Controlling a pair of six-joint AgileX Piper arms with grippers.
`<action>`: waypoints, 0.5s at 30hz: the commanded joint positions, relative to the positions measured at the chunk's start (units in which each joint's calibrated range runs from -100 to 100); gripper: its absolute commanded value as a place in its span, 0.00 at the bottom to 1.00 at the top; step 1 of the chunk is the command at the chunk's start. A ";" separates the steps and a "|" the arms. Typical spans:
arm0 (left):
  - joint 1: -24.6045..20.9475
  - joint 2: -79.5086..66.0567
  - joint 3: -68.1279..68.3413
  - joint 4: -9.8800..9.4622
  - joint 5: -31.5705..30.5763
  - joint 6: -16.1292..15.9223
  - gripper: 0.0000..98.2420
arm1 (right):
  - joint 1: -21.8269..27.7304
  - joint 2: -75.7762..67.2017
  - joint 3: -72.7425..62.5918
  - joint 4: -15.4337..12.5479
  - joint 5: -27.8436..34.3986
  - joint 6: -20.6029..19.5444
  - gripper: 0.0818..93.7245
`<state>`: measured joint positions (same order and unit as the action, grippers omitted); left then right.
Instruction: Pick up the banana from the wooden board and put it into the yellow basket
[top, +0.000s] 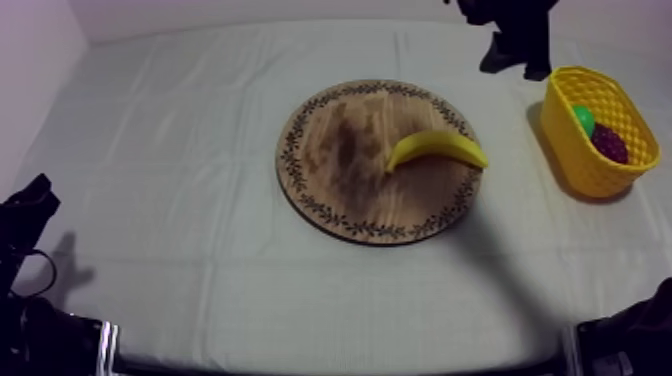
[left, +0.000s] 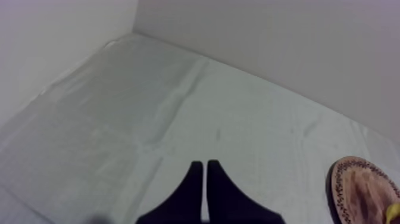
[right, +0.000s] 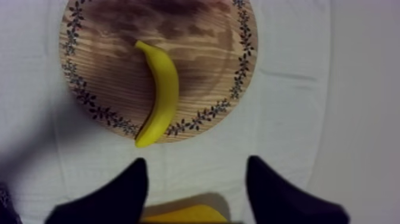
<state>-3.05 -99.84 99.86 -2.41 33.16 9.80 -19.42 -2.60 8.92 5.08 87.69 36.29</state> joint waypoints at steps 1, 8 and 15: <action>-0.02 0.02 0.03 -0.01 -0.01 -0.01 0.00 | -0.17 -0.05 0.41 0.19 0.28 -0.11 0.75; -0.02 0.02 0.03 -0.01 -0.01 -0.01 0.00 | -0.54 0.20 0.88 0.61 0.18 -1.21 0.91; -0.02 0.02 0.03 -0.01 -0.01 -0.01 0.00 | -1.20 2.01 0.66 0.93 -0.47 -2.13 0.86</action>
<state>-3.05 -99.84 99.86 -2.41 33.16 9.80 -20.50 -0.98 9.45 5.99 87.59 34.22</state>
